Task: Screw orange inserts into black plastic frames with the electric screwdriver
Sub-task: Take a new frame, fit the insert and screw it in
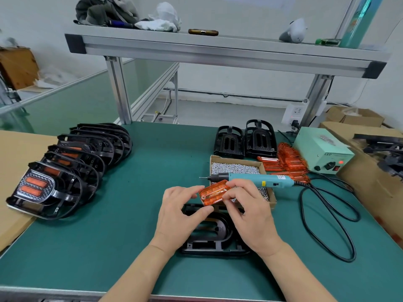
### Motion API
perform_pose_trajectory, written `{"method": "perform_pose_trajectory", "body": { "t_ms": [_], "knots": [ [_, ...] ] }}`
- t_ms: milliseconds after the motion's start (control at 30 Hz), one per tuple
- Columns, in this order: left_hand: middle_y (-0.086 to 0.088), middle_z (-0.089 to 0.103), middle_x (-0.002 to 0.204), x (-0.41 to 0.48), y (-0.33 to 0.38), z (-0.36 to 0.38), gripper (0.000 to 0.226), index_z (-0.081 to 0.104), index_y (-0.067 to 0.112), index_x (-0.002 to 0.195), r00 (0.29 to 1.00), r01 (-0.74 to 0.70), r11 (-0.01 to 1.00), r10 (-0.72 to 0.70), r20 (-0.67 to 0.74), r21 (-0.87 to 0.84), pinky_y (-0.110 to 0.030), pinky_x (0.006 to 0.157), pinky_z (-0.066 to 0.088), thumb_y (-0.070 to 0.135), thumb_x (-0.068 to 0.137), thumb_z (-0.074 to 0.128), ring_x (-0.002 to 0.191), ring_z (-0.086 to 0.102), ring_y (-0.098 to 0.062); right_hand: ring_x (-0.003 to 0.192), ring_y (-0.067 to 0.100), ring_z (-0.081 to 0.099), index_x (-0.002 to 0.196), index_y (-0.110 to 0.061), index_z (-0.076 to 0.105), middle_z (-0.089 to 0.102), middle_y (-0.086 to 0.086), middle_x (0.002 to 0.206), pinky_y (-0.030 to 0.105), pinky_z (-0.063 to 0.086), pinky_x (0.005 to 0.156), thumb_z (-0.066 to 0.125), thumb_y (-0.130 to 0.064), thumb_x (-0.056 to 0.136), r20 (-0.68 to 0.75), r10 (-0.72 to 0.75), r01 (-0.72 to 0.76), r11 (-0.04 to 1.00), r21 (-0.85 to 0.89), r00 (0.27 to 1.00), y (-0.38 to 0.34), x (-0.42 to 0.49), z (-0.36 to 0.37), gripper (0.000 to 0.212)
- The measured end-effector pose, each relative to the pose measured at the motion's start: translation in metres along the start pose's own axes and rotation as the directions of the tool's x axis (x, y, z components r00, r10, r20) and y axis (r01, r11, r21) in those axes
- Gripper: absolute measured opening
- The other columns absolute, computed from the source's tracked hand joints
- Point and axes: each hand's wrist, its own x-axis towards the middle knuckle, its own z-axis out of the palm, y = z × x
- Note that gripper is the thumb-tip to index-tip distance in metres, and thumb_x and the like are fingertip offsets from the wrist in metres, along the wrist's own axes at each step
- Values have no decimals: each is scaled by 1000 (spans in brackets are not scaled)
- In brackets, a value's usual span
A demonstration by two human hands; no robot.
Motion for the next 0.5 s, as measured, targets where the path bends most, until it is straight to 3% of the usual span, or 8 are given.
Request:
{"method": "perform_pose_trajectory", "body": {
  "t_ms": [133, 267, 367, 500],
  "knots": [
    [20, 64, 99, 0, -1, 1, 39, 63, 53, 112, 1000, -5, 1000, 5, 15, -8, -5, 93, 31, 59, 74, 68, 116, 46, -12, 102, 6, 62, 95, -15, 69, 56, -5, 126, 24, 52, 89, 77, -8, 86, 86, 72, -77, 996, 48, 994, 1, -1, -5, 14],
    [21, 64, 101, 0, -3, 1, 38, 65, 48, 111, 999, -2, 1000, 3, 39, -18, -7, 94, 31, 58, 74, 68, 118, 44, -10, 87, 9, 62, 105, -25, 68, 55, -13, 128, 8, 40, 88, 73, -31, 87, 143, 143, -149, 988, 34, 979, -2, 4, -19, 20],
    [23, 63, 104, 0, -2, 1, 40, 65, 47, 111, 998, 3, 1000, -1, 62, -26, -7, 94, 31, 58, 73, 67, 119, 43, -8, 90, 10, 64, 105, -24, 71, 59, -13, 121, 8, 38, 82, 70, -22, 90, 204, 189, -195, 981, 9, 961, 1, 14, -28, 15],
    [23, 64, 107, 0, 0, 0, 42, 65, 45, 114, 995, 10, 999, -5, 98, -50, -7, 96, 30, 58, 74, 65, 122, 41, -8, 91, 4, 63, 99, -24, 75, 68, -16, 98, 16, 45, 77, 72, -14, 90, 307, 308, -309, 950, -46, 901, 1, 24, -31, 14]
  ]
}}
